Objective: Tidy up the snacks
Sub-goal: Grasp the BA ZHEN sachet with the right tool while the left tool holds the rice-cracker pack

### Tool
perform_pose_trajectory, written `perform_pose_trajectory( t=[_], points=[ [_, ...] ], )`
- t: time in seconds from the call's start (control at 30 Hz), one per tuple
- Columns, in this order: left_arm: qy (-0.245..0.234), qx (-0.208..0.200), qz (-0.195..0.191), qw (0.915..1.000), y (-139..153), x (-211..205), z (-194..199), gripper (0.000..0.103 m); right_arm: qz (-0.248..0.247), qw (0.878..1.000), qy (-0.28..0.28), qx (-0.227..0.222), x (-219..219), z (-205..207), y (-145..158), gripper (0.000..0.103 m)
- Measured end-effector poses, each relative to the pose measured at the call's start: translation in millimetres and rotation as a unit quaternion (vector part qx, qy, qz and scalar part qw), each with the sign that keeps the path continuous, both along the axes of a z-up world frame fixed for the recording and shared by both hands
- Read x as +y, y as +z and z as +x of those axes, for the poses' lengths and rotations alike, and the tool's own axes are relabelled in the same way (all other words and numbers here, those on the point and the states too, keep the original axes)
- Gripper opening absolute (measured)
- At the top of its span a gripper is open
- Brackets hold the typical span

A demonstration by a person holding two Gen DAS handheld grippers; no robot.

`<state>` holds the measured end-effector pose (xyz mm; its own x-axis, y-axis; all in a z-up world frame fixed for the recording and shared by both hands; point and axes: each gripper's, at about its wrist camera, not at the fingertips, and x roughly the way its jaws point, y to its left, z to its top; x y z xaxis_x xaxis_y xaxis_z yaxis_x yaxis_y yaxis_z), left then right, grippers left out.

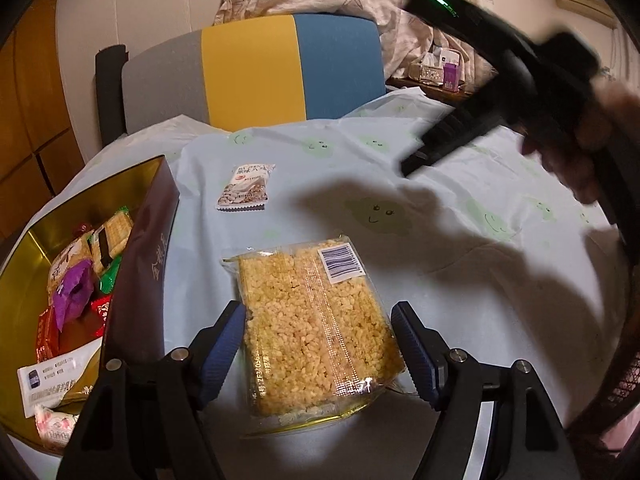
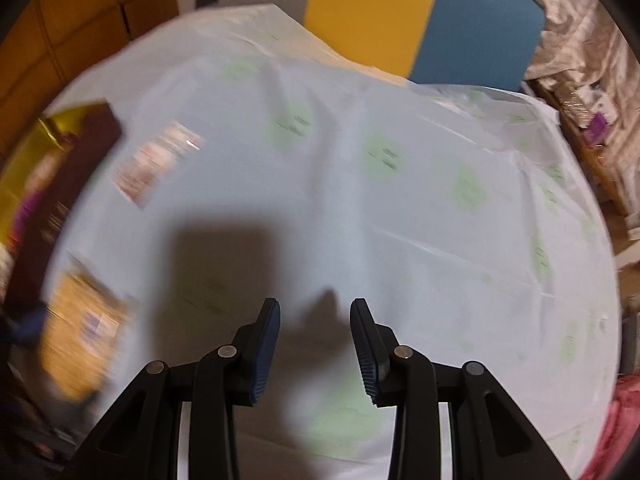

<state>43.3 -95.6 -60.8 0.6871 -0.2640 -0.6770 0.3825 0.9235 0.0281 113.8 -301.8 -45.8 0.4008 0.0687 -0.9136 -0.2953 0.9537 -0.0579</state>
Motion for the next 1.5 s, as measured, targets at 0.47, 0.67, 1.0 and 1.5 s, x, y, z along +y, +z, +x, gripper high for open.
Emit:
perform_pose_trajectory(
  t=[0.47, 0.67, 1.0, 1.5],
  points=[
    [0.001, -0.017, -0.018, 0.9997, -1.6, 2.6, -7.0, 0.076, 0.134, 0.989, -0.008, 0.063, 105.4, 66.1, -1.0, 0.037],
    [0.002, -0.011, -0.025, 0.9996, -1.6, 3.2, -6.6, 0.076, 0.14, 0.985, -0.062, 0.082, 117.8, 90.2, -13.9, 0.037],
    [0.006, -0.002, -0.03, 0.9995, -1.8, 3.7, -4.5, 0.076, 0.15, 0.981, -0.08, 0.091, 114.7, 97.0, -20.5, 0.039],
    [0.006, 0.005, -0.033, 0.9994, -2.4, 2.1, 0.3, 0.077, 0.066, 0.994, -0.019, 0.083, 124.2, 90.2, -12.4, 0.035]
  ],
)
